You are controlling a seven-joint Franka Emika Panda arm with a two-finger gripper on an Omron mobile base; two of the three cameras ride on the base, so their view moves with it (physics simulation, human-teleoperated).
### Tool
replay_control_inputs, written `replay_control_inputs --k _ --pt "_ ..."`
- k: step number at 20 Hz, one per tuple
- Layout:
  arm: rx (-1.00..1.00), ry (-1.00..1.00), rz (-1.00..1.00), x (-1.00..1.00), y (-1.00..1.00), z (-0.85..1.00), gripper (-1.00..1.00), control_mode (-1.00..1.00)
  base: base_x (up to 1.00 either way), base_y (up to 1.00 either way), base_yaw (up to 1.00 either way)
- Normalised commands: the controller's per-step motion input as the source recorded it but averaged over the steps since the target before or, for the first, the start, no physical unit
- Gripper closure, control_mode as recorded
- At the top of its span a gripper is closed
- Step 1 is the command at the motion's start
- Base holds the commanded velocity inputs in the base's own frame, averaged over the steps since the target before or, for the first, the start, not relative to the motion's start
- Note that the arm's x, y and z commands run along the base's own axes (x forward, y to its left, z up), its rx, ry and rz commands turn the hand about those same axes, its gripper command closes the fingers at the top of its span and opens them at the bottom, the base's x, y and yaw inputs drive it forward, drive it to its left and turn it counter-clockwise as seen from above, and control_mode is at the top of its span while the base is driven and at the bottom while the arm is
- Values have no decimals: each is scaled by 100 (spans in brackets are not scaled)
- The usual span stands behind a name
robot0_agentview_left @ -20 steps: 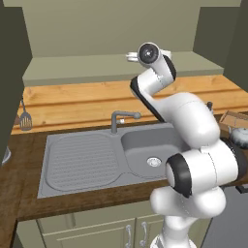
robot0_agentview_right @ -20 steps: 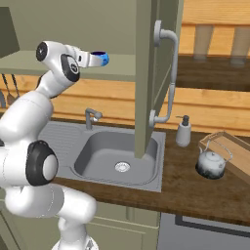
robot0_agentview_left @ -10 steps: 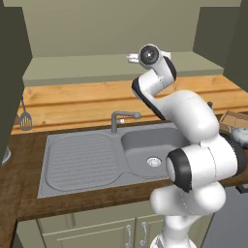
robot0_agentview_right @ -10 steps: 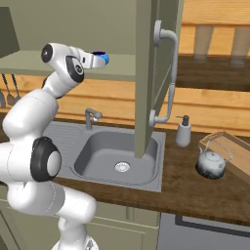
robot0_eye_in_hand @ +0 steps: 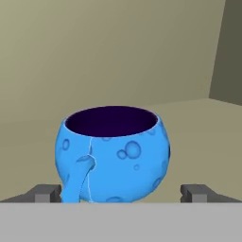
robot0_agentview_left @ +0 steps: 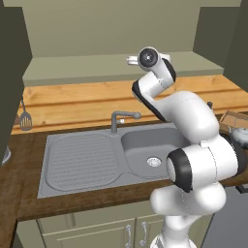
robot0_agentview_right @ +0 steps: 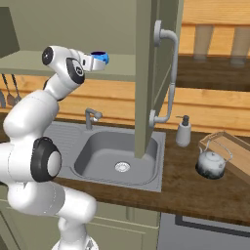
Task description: Pick the kettle from the counter and place it on the tray. Then pick the mug from the cabinet and place it on the tray. Then close the cabinet doors.
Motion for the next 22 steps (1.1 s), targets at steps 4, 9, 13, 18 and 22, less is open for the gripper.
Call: replay_control_inputs --k 4,9,13,18,22 --pt "0 0 -2 4 0 0 -100 -100 0 0 0" --pt "0 0 -1 3 0 0 -100 -100 0 0 0" --pt "0 0 0 1 0 0 100 -100 0 0 0" --pt "0 0 0 0 -2 0 100 -100 0 0 0" --pt "0 0 0 0 0 0 100 -100 0 0 0"
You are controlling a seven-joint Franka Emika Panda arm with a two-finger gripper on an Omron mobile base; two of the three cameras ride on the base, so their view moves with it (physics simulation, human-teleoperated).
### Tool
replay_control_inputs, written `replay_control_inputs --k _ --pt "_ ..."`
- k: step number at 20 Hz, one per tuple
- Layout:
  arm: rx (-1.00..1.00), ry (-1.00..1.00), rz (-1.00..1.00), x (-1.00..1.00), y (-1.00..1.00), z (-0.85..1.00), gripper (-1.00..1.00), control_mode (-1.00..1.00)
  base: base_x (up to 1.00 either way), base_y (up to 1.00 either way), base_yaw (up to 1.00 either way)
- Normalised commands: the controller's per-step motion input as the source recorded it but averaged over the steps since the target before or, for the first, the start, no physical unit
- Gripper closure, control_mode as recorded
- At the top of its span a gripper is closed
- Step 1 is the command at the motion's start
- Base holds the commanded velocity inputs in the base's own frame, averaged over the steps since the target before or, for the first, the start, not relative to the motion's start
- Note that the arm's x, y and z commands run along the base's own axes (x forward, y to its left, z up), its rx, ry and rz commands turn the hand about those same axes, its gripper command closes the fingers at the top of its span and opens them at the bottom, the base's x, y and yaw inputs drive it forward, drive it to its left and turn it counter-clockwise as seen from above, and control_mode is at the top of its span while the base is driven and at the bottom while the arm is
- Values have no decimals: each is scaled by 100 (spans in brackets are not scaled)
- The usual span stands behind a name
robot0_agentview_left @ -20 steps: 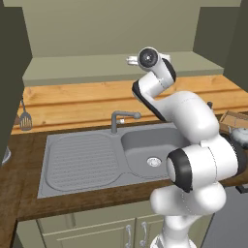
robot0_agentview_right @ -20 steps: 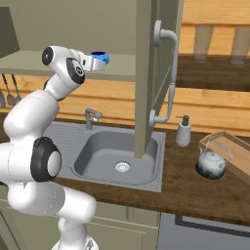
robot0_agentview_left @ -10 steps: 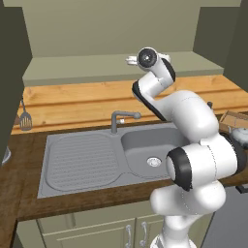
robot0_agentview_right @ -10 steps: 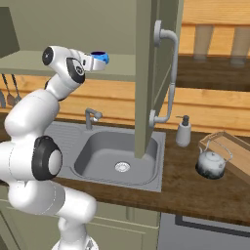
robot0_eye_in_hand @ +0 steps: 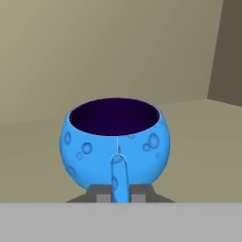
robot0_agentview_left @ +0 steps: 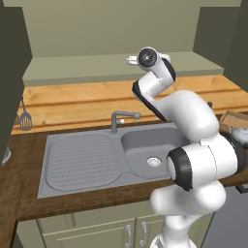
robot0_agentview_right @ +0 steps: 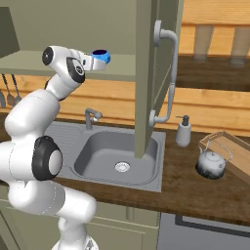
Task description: Pick the kettle from the counter and place it on the tray. Then pick the mug from the cabinet and place it on the tray. Then close the cabinet doors.
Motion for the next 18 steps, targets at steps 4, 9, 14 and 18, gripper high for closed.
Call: replay_control_inputs --k 4,9,14,18 --pt "0 0 0 -1 0 0 100 -100 0 0 0" --pt "0 0 0 0 0 0 100 -100 0 0 0" --pt "0 0 -1 -2 0 0 100 -100 0 0 0" --pt "0 0 -2 -18 0 5 100 -100 0 0 0"
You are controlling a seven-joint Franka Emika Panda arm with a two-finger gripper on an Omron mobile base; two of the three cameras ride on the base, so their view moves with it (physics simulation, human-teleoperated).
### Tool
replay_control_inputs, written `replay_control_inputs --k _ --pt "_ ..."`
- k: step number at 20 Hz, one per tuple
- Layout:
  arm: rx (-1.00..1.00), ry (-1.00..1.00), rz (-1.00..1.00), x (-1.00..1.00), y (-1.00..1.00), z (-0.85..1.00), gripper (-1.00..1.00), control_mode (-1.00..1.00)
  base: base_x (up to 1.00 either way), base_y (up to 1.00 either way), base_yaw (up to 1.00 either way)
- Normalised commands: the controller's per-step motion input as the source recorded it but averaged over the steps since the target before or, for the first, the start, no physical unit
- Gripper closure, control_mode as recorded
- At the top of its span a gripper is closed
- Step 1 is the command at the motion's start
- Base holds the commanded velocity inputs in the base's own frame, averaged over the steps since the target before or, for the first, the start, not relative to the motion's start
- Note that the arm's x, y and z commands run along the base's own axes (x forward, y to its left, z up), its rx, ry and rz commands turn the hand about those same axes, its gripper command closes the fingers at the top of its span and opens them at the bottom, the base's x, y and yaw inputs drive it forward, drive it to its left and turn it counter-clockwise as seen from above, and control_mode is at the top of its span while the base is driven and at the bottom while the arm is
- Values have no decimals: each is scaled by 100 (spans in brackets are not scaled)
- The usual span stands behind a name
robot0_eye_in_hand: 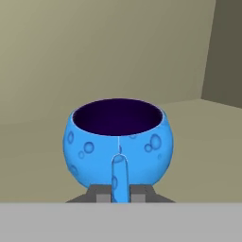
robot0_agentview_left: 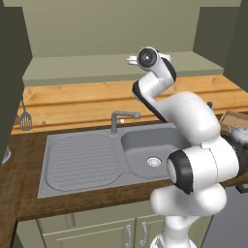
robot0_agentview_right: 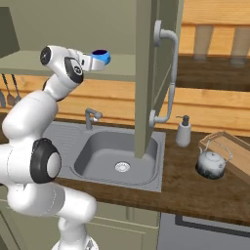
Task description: Pick the kettle from the counter and place it on the tray. Then pick the mug from the cabinet and place it on the tray. Then close the cabinet doors.
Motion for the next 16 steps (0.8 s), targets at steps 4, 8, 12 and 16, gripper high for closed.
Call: replay_control_inputs --k 4,8,12,16 --pt "0 0 -1 -33 0 8 100 -100 0 0 0" --pt "0 0 0 -54 -2 10 100 -100 0 0 0" --pt "0 0 0 -63 0 2 100 -100 0 0 0" --pt "0 0 0 -66 0 0 100 -100 0 0 0"
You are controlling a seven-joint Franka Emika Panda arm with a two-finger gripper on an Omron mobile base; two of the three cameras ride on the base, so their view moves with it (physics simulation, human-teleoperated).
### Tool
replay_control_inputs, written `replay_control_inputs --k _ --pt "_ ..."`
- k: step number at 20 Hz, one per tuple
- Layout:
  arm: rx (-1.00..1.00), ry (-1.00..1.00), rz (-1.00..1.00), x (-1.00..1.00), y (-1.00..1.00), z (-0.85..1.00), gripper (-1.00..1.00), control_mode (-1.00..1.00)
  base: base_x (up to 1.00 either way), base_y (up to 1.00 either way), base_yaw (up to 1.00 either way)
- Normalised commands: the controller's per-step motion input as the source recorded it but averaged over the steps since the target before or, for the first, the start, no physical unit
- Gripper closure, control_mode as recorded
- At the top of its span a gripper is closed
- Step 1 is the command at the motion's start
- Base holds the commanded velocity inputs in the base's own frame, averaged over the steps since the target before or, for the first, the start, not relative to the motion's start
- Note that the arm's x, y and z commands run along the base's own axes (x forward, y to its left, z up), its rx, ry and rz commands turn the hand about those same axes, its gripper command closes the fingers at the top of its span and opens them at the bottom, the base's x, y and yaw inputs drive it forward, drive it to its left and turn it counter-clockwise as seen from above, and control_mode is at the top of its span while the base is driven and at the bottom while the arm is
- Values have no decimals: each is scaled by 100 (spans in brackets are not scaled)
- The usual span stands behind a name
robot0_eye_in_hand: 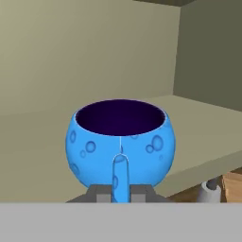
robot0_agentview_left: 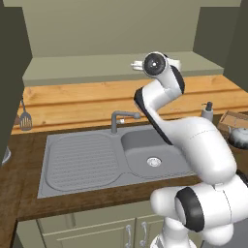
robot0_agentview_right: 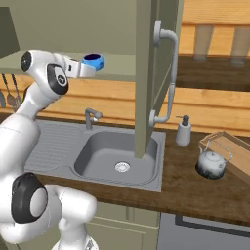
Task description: Pick the kettle from the counter and place it on the tray. Then pick the mug from the cabinet and place it on the tray. Then close the cabinet doors.
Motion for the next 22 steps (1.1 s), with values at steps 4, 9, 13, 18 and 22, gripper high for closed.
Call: replay_control_inputs --k 4,9,13,18,22 --pt "0 0 0 -61 0 0 100 -100 0 0 0" --pt "0 0 0 -56 2 -3 100 -100 0 0 0" --pt "0 0 0 -69 0 0 100 -100 0 0 0" --pt "0 0 0 -74 0 6 100 -100 0 0 0" --pt "0 3 0 -60 -4 2 100 -100 0 0 0"
